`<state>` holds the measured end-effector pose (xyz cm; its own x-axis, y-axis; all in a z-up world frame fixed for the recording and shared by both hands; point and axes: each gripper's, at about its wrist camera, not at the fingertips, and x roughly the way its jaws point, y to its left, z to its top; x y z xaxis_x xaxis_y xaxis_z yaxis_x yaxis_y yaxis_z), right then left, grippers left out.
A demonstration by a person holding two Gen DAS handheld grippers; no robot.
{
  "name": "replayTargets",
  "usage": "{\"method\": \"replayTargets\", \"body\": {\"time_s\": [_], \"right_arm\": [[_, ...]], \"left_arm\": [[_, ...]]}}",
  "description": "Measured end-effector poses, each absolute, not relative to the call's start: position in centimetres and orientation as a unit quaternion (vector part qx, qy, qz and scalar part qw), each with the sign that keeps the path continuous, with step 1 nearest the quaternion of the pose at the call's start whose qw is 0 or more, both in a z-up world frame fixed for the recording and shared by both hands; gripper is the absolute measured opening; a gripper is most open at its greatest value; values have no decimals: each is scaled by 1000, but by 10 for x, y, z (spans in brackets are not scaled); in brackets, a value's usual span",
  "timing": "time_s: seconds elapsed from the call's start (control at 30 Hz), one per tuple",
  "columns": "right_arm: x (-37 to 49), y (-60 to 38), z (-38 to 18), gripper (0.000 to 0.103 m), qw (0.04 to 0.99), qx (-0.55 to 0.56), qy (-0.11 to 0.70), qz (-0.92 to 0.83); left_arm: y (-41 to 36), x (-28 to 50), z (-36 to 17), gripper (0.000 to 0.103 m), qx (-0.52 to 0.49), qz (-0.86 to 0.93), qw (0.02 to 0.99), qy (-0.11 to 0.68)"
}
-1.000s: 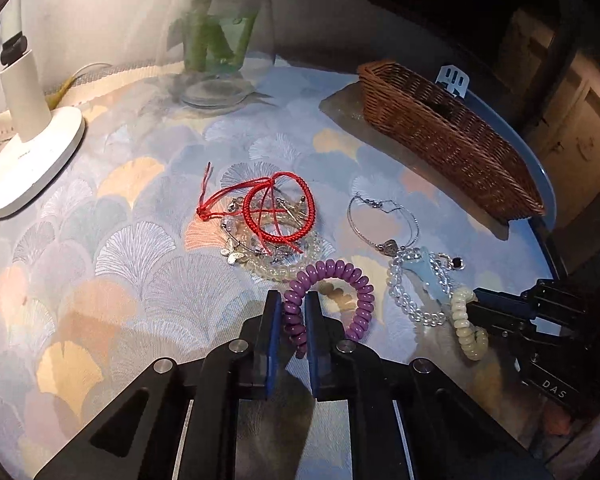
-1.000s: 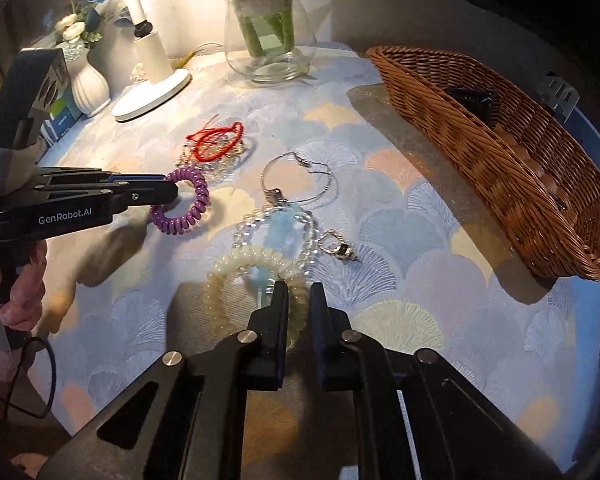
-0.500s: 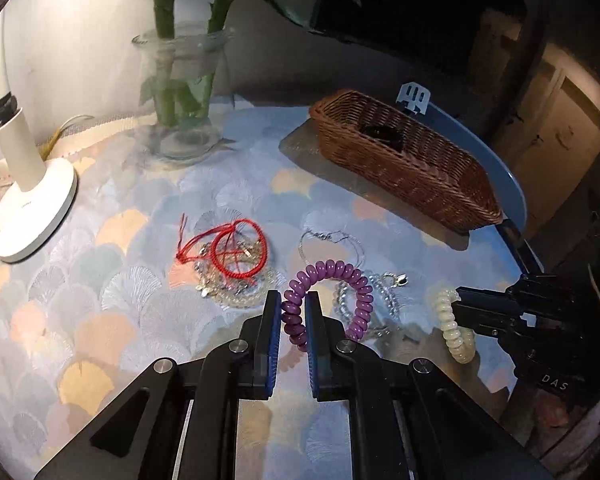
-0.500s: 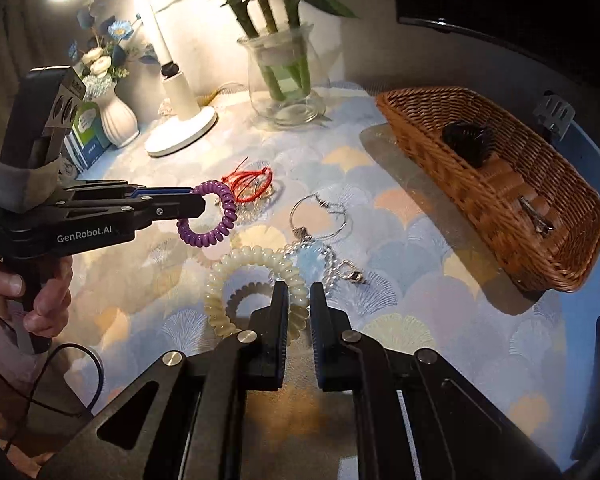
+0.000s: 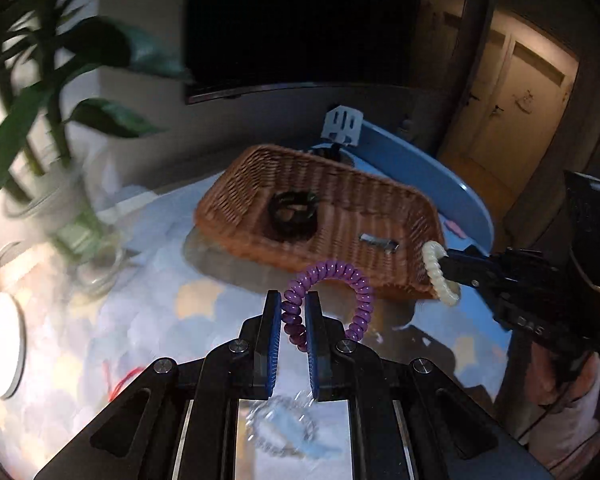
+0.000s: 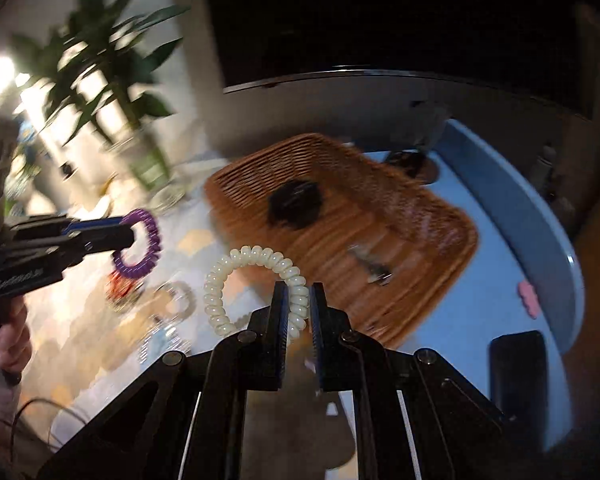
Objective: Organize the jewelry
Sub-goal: 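Carry both coil hair ties into the wicker basket and open both tools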
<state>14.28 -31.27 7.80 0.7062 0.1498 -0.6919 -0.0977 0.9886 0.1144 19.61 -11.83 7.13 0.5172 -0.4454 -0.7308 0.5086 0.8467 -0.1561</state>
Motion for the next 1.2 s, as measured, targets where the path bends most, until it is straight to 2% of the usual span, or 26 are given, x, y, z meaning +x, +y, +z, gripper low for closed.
{"method": "replayTargets", "body": {"time_s": [0.2,0.63,0.9,1.2], "right_arm": [[199,-356,71,12,911,82,402,25],[278,-369,26,12,874,105,475,3],[284,-370,14,12,864,119,489,8],[274,-378,21,14,859,151,488,17]], "left_arm": [[-160,239,67,12,47,-287,860,420],[-218,290,13,12,71,-304,825,471],[-223,296,0,11,73,-302,818,483],[-213,283,13,15,68,-306,820,478]]}}
